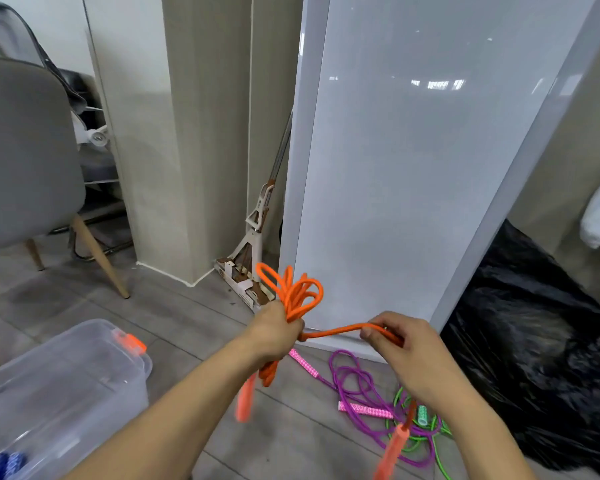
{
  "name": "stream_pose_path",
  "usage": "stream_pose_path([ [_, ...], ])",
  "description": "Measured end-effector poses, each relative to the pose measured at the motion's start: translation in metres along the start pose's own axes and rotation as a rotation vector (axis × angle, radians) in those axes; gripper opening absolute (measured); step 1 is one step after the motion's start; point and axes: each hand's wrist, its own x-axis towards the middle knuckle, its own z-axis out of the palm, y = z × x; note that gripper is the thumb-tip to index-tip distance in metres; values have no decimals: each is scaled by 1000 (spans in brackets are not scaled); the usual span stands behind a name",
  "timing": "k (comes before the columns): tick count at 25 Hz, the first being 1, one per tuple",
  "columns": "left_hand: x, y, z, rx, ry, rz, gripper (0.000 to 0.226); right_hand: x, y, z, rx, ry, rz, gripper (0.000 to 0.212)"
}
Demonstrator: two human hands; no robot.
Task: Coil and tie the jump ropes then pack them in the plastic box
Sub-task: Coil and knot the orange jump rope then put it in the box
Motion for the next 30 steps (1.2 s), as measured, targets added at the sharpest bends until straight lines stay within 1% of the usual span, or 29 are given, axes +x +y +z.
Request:
stream_pose_path([
  [1, -1, -2, -1, 160, -67, 15, 12, -2, -2, -1, 12, 22, -25, 14],
  [4, -7, -4, -1, 546, -318, 64, 13, -4, -12, -1, -4, 26, -100, 6],
  [6, -14, 0, 2, 730, -439, 156, 11, -3, -18, -3, -41, 52, -160, 7],
  [8, -26, 8, 6, 838, -507, 259, 8, -2, -23, -5, -68, 94, -192, 8],
  [10, -39, 18, 10, 838, -541, 388, 12, 0, -23, -8, 20, 118, -182, 10],
  [11, -46, 23, 9, 787, -550, 463, 12, 2, -19, -11, 105, 114, -148, 11],
  [12, -52, 26, 8, 694, -558, 531, 10, 5, -13, -14, 214, 95, -92, 10],
  [14, -62, 34, 1, 363, -581, 600, 7, 8, 5, -14, 488, 17, 88, 9],
  [15, -63, 35, -2, 183, -560, 598, 4, 8, 14, -10, 598, -40, 177, 8],
  [16, -61, 35, -3, 49, -505, 574, 3, 7, 22, -3, 637, -98, 232, 10],
  [18, -47, 28, -3, -87, -341, 460, 2, 4, 32, 6, 563, -165, 254, 14],
  [20, -29, 19, -1, -177, -182, 265, 4, 4, 28, 11, 456, -198, 226, 19],
  [21, -23, 16, 0, -214, -118, 178, 10, 5, 22, 13, 368, -211, 184, 21],
  [22, -18, 13, 3, -266, -71, 115, 15, 4, 14, 16, 259, -226, 123, 22],
  [24, -15, 13, 5, -355, 10, 59, 15, 1, 0, 23, 65, -254, 18, 22],
  [25, -16, 14, 6, -346, 55, 55, 13, 0, -6, 25, -1, -262, 0, 22],
  [26, -17, 14, 6, -285, 109, 78, 13, -2, -11, 25, -64, -263, -20, 21],
  [28, -17, 10, 4, -36, 174, 166, 14, -8, -16, 17, -156, -239, -62, 19],
  [30, -20, 7, 1, 293, 118, 214, 18, -12, -22, 6, -216, -215, -92, 17],
])
